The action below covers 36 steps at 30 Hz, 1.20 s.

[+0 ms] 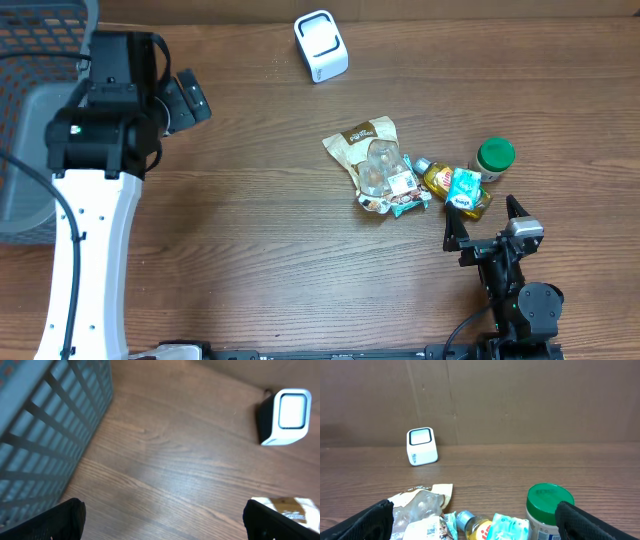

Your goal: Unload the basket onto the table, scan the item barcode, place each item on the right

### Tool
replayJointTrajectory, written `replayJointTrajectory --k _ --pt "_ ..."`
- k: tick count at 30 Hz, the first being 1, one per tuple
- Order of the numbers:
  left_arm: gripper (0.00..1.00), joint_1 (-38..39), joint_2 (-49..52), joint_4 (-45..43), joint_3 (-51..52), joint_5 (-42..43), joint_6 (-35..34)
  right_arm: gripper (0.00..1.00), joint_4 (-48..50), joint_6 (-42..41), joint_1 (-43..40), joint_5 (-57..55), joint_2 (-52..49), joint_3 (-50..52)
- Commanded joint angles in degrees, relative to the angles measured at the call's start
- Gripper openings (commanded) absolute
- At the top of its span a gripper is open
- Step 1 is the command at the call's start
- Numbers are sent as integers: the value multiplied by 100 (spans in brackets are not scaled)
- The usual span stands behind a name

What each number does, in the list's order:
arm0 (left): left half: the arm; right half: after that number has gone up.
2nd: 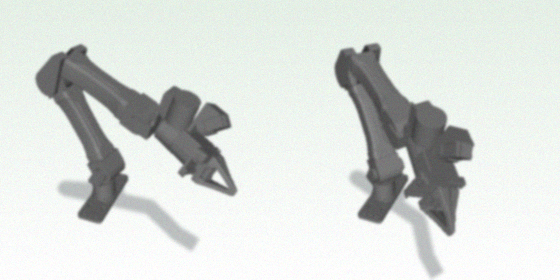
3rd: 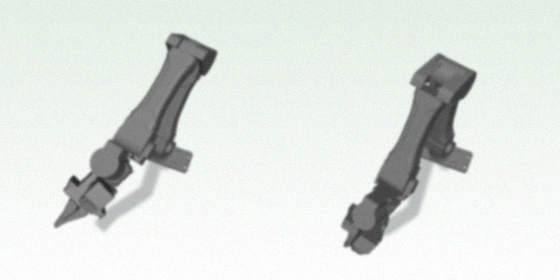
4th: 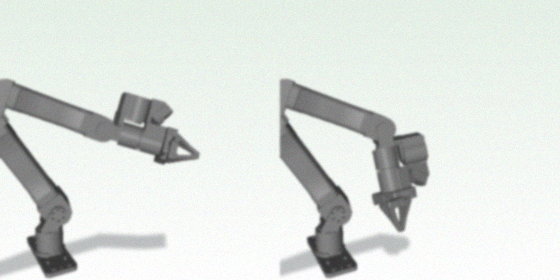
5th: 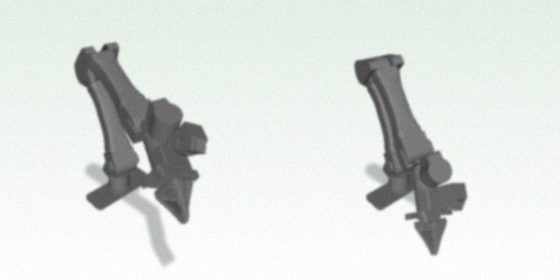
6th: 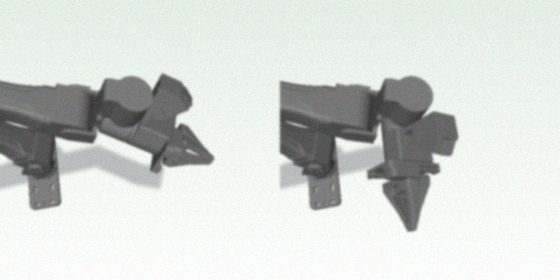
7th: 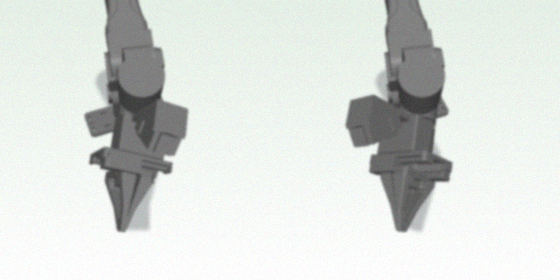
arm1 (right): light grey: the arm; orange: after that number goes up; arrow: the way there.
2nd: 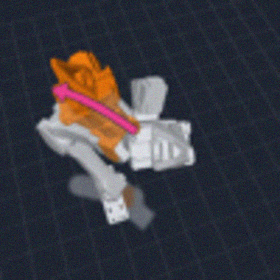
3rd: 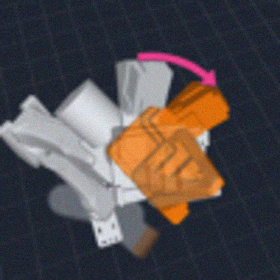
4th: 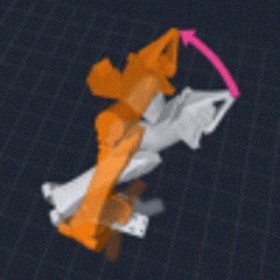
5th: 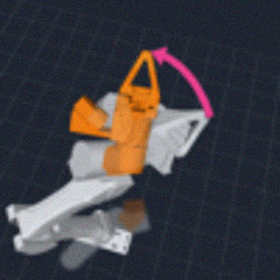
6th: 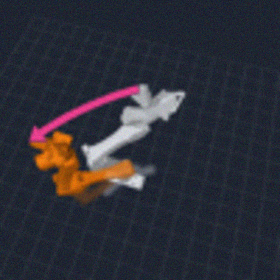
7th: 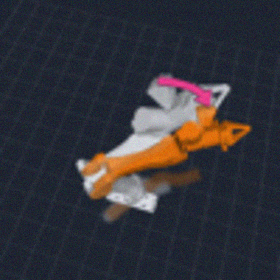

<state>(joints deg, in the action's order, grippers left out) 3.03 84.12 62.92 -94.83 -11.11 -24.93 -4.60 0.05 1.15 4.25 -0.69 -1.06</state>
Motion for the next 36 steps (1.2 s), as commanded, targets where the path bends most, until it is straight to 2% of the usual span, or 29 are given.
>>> replayJointTrajectory --k 1,5,16,32,36 --pt "99 39 -24 -402 822 107 -350 100 17 24 -26 -7 52 61" --pt "100 37 -70 -1093 1797 105 -431 100 17 24 -26 -7 52 61" --pt "100 37 -321 -3373 4242 44 -4 100 17 24 -26 -7 52 61" --pt "100 37 -400 -6288 6902 179 -15 100 17 24 -26 -7 52 61" --pt "100 37 -433 -7257 7495 199 -11 100 17 24 -26 -7 52 61"
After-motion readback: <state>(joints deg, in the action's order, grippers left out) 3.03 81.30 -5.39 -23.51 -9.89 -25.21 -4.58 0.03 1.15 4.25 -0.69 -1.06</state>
